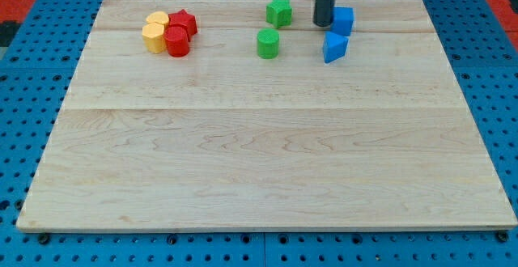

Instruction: Push the blue triangle towards the green star

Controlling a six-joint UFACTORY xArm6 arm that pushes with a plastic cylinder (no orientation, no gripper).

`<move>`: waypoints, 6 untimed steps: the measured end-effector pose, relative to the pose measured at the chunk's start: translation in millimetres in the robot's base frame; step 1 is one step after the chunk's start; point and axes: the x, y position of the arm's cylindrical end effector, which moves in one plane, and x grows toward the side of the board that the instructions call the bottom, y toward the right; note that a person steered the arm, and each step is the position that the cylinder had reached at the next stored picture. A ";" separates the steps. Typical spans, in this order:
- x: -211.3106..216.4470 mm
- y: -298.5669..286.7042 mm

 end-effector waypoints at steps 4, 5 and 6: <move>41.6 66.3; 107.7 62.5; 102.1 17.5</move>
